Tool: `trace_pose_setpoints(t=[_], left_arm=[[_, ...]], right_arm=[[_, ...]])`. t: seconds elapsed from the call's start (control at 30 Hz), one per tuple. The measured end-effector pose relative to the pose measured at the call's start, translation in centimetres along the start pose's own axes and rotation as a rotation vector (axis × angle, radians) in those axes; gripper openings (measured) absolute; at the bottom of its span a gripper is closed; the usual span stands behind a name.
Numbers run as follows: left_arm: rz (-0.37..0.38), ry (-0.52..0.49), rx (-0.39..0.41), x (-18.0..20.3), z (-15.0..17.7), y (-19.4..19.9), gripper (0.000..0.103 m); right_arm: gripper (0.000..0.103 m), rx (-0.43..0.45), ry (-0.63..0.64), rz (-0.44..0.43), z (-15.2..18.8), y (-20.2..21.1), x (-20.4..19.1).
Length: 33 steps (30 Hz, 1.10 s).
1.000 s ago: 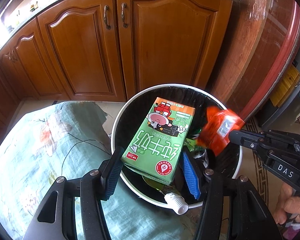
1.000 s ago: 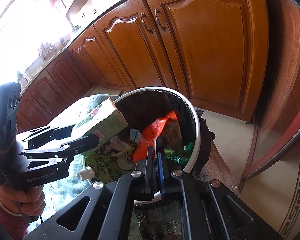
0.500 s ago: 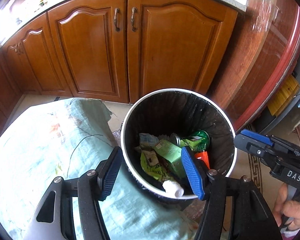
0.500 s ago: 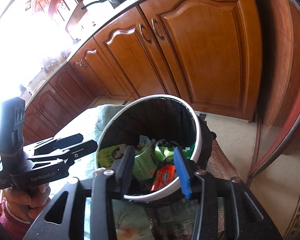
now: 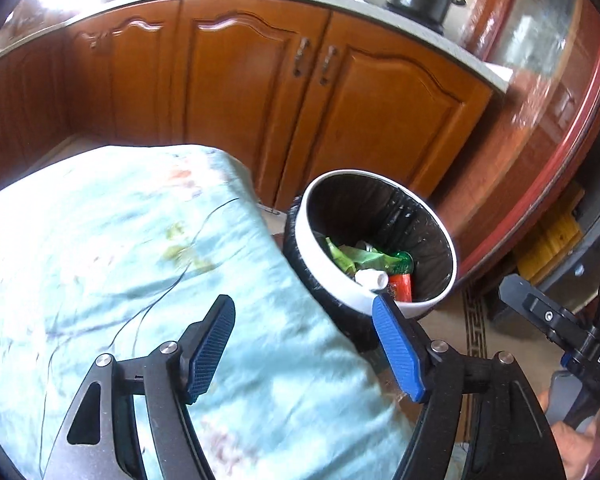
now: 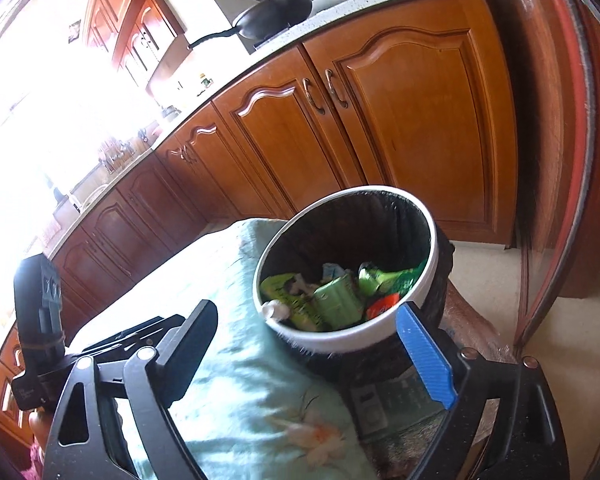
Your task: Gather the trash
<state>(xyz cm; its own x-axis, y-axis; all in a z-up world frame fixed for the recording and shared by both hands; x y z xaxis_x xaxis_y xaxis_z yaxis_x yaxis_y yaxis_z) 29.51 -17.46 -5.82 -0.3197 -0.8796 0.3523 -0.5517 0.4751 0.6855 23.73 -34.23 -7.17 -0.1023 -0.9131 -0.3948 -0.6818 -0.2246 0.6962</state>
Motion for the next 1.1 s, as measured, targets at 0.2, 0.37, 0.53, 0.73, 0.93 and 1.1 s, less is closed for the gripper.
trace_pose_setpoints(t=[0.2,0.37,0.53,0.73,0.93,1.1], left_arm=[[-0.020,0.077,0.082,-2.6,3.2,4.2,0.074],[-0.053,0.070,0.116,-3.2,5.5,7.1,0.077],[-0.079,0.058,0.141,-3.5,7.5,9.2,0.078],[-0.147,0.039,0.191,-3.7,8.5,11.1,0.085],[-0.237,-0.010,0.337,-2.9,9.1,15.9,0.097],[-0.365,-0.097,0.498,-1.7,10.3,20.4,0.102]], right_arm=[[0.101,0.110,0.014,0.051,2.0,2.9,-1.6],[0.101,0.130,0.044,0.054,3.7,4.0,-2.9],[0.102,0.108,0.043,0.055,5.4,4.3,-3.3],[0.102,0.138,0.102,0.091,6.5,5.4,-4.1],[0.102,0.256,0.214,0.082,5.7,8.7,-6.9],[0.103,0.461,0.265,0.064,4.8,13.5,-9.2]])
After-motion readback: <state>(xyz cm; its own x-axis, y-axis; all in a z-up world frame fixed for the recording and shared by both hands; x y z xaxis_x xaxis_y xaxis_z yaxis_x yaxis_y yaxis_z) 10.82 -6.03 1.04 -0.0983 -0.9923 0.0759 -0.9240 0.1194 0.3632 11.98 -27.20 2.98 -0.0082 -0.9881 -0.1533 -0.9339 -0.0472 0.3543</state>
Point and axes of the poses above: each gripper's, at about its wrist camera, not at the fingertips, and y roughly against the way its jaws point, x to its right, z to its underside, the point moved 9 cm from there along -y, roughly the way its jaws point, and after that the axes turned 5 degrees about z, right-handed, at the moved point
